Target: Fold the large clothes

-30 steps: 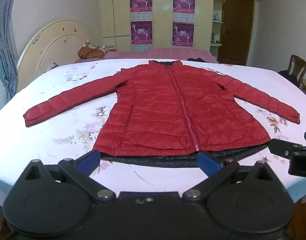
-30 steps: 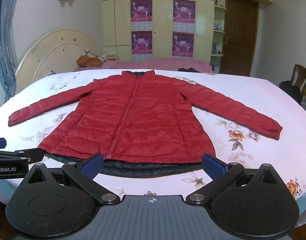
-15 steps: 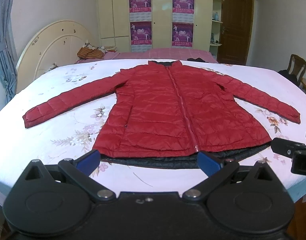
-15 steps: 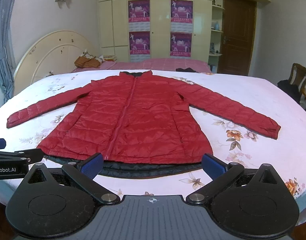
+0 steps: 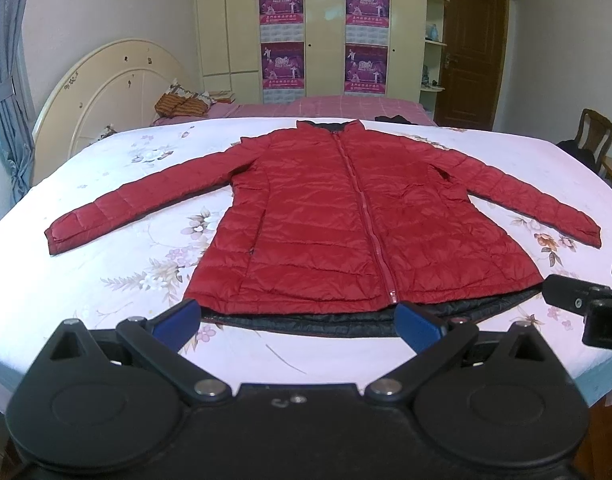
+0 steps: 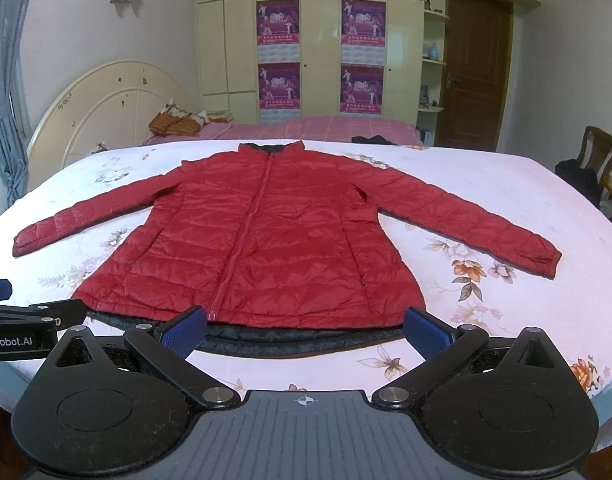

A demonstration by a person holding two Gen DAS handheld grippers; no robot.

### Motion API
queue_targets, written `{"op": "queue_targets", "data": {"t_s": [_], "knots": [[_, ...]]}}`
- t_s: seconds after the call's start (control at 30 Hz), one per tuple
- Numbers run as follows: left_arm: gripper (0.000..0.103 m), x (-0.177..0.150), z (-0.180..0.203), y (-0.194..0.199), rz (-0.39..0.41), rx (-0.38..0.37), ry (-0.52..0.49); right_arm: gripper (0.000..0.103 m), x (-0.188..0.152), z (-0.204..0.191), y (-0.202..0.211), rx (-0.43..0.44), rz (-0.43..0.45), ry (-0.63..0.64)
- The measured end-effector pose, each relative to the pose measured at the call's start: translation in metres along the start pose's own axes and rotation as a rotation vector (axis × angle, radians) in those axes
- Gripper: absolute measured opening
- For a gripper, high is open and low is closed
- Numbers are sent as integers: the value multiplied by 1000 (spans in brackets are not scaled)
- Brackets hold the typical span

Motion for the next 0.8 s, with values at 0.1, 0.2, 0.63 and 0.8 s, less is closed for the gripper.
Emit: {"op": "queue_targets", "data": {"t_s": [0.1, 0.2, 0.63, 0.8], "knots": [[103, 0, 0, 0, 0, 1, 0, 103, 0, 1, -1, 1, -3, 1], [103, 0, 0, 0, 0, 2, 1, 103, 1, 0, -1, 2, -3, 2], [103, -1, -1, -1, 3, 8, 5, 103, 1, -1, -1, 2, -4, 3], [103, -1, -1, -1, 2, 8, 5, 103, 1, -1, -1, 2, -3, 3]]}}
Point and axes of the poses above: each gripper's, at about its wrist camera, not at the fingertips, and y roughly against the way its jaws point, z to its right, x to its top, the point moved 2 cm from there along -y, roughly the way its jaws point, and after that the axes turned 3 degrees about -y, right-handed, at the moved point
